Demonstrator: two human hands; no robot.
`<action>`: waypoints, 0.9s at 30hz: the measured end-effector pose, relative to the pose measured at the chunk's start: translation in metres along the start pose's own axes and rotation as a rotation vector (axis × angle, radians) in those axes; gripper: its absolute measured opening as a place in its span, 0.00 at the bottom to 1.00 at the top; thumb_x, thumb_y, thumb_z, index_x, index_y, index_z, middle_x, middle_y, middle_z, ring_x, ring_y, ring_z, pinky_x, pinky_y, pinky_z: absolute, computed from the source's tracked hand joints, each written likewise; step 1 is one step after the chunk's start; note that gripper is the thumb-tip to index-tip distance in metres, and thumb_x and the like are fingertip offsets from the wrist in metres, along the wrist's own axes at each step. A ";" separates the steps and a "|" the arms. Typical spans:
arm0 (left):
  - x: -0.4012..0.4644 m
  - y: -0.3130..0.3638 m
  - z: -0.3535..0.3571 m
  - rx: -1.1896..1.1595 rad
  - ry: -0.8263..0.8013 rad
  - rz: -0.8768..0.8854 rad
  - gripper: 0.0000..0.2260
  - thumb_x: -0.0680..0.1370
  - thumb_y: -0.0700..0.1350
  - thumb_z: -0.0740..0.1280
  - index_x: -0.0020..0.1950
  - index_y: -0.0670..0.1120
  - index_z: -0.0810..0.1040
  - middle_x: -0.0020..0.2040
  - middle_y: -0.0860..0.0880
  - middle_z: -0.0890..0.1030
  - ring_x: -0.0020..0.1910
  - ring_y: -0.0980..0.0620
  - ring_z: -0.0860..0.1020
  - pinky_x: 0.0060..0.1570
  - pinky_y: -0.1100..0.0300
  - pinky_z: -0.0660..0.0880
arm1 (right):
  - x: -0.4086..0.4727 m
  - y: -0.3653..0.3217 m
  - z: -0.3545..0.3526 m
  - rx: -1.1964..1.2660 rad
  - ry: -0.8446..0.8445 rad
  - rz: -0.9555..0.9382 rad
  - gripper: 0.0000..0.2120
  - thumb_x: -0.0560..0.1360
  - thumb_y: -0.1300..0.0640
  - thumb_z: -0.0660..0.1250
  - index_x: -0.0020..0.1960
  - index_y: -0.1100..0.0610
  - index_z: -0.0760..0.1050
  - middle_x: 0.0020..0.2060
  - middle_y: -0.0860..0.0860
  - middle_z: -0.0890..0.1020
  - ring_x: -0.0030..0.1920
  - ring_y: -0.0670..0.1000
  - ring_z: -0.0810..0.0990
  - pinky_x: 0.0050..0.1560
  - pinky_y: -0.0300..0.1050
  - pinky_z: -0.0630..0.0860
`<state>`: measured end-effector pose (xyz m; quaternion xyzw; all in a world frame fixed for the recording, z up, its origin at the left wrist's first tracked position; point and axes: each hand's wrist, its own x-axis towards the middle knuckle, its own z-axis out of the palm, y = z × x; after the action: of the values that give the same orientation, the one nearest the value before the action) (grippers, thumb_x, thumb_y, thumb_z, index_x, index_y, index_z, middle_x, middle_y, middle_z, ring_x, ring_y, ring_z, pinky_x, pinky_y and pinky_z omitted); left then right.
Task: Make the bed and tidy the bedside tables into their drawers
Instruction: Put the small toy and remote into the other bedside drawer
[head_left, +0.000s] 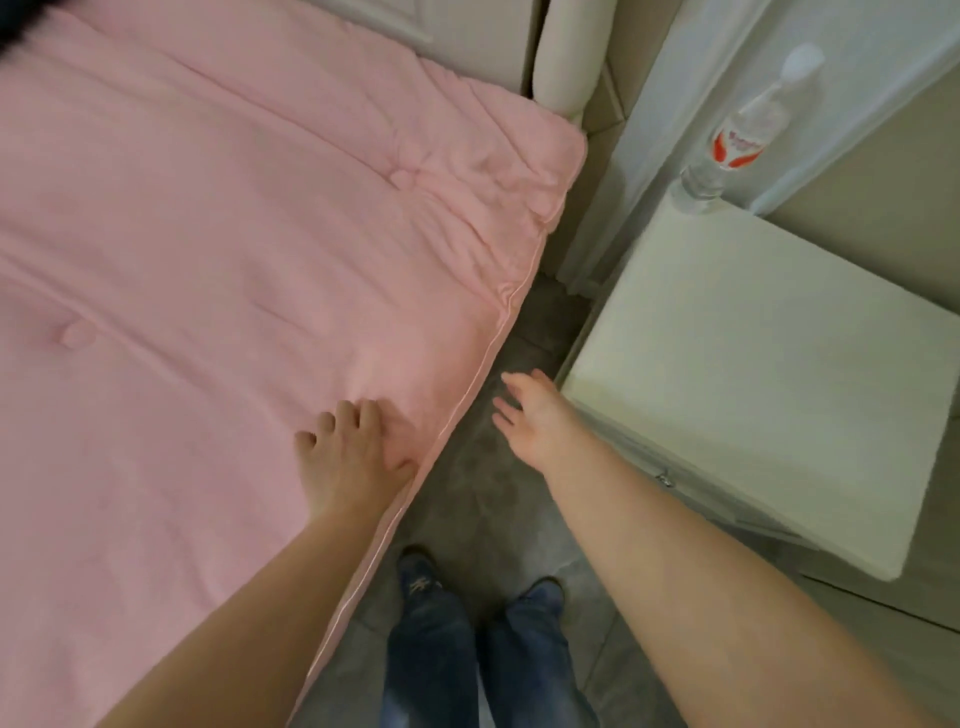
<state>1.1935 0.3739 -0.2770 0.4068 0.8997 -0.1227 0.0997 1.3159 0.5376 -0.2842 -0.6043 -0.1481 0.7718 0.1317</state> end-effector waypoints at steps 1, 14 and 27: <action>-0.004 -0.007 0.008 -0.011 -0.025 -0.024 0.29 0.66 0.69 0.61 0.56 0.49 0.72 0.50 0.50 0.77 0.47 0.45 0.75 0.46 0.51 0.70 | 0.003 0.003 0.015 -0.058 0.018 -0.004 0.41 0.75 0.59 0.70 0.79 0.45 0.50 0.76 0.53 0.63 0.72 0.56 0.67 0.73 0.53 0.63; -0.024 -0.016 0.035 -0.520 0.131 0.358 0.10 0.77 0.47 0.60 0.35 0.52 0.67 0.31 0.54 0.73 0.31 0.48 0.72 0.37 0.56 0.72 | 0.044 -0.072 0.089 -0.456 0.301 -0.774 0.28 0.79 0.60 0.61 0.76 0.42 0.62 0.72 0.43 0.69 0.68 0.48 0.72 0.66 0.34 0.65; -0.016 -0.015 0.017 -0.521 -0.248 -0.095 0.24 0.62 0.68 0.60 0.44 0.51 0.75 0.44 0.54 0.76 0.44 0.47 0.77 0.42 0.54 0.74 | 0.041 -0.119 0.101 -1.160 0.233 -0.342 0.41 0.74 0.53 0.63 0.78 0.42 0.42 0.74 0.55 0.63 0.68 0.62 0.69 0.69 0.57 0.68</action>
<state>1.1936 0.3475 -0.2869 0.3067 0.9000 0.0593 0.3041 1.2106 0.6558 -0.2524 -0.6256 -0.6232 0.4622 -0.0814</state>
